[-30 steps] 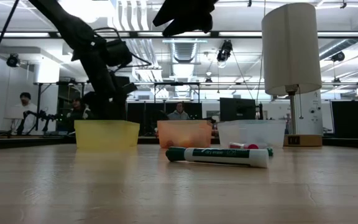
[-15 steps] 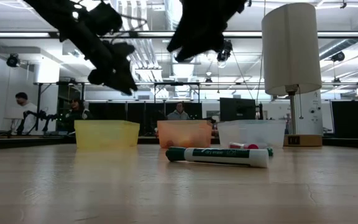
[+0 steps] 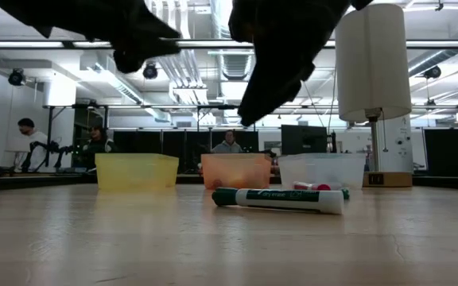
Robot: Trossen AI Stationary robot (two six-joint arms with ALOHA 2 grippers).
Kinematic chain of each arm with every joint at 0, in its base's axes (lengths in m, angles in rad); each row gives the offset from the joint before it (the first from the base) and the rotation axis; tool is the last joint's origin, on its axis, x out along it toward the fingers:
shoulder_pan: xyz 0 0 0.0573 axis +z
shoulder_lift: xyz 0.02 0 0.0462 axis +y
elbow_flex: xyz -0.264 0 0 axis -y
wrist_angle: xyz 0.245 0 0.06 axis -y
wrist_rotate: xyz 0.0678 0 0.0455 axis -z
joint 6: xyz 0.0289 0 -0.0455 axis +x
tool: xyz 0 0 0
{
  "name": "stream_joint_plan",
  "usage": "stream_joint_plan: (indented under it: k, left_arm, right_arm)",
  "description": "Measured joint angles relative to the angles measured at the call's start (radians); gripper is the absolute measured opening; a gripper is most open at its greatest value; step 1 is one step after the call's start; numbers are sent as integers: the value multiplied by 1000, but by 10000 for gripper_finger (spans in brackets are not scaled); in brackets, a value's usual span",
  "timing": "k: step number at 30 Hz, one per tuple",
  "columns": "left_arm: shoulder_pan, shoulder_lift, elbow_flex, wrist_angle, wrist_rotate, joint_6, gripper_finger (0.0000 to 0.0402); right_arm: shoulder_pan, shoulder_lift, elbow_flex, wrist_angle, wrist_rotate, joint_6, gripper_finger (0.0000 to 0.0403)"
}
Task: Pick & Place Markers
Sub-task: Put the dark green expo dry erase marker into the yellow bin
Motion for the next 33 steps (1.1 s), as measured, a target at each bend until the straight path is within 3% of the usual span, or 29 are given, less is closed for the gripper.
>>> stream_joint_plan:
  k: [13,33]
  left_arm:
    - [-235,-88,-183,412,-1,65,142]
    - [-252,-89,-196,421,-2,81,142]
  right_arm:
    - [77,38,-38,18,5,143,235]
    - [135,38,-259,241,10,336,233]
